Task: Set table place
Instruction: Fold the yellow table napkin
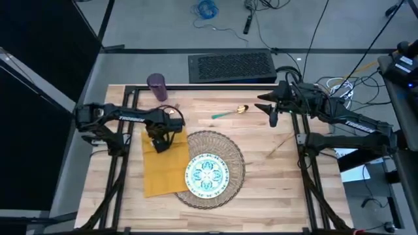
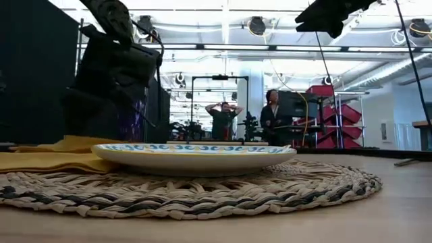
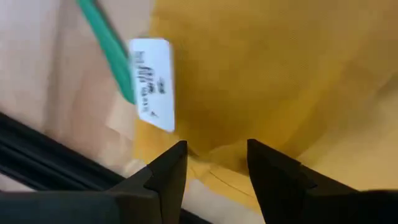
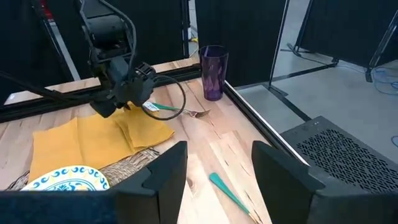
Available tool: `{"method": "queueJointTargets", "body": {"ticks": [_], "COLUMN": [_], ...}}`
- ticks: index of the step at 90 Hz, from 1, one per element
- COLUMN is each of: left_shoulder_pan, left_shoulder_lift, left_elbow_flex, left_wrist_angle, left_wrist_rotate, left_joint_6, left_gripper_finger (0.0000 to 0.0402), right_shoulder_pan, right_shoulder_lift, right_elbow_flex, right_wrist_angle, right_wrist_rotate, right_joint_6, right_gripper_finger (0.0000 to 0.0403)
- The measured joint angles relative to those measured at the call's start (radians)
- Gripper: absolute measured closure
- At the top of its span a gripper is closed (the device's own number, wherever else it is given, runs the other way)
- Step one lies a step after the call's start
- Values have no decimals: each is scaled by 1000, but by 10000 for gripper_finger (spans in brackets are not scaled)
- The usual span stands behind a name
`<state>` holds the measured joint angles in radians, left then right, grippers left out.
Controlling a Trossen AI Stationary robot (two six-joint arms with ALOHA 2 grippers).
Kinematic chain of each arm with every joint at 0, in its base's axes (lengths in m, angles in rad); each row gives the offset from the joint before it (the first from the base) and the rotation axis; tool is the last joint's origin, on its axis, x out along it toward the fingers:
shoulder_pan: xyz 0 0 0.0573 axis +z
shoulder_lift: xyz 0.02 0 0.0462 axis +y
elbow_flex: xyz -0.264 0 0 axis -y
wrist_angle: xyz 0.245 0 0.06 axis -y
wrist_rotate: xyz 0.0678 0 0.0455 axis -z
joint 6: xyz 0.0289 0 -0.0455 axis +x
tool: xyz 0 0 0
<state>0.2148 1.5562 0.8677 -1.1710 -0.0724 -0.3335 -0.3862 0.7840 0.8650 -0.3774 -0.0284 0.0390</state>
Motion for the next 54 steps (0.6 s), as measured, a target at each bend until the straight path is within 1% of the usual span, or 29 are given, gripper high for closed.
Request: {"method": "queueJointTargets", "body": {"ticks": [13,31,40,54], "left_shoulder_pan": [-29,-68,-68,-69], "left_shoulder_lift": [0,0,0,0], "left_elbow_flex": [0,0,0,0], "left_wrist_angle": [1,-10,-16,-17], "left_wrist_rotate": [82,100,105,186], "left_joint_6": [-30,-75,-80,-81], "left_gripper_finger": [252,252,252,252], "right_shoulder_pan": [0,0,0,0], "right_shoulder_lift": [0,0,0,0], "right_elbow_flex": [0,0,0,0], "right_wrist_angle": [0,0,0,0], "right_wrist_rotate": [0,0,0,-3], "right_joint_6": [1,1,1,1], "right_gripper_finger": [236,236,236,236]}}
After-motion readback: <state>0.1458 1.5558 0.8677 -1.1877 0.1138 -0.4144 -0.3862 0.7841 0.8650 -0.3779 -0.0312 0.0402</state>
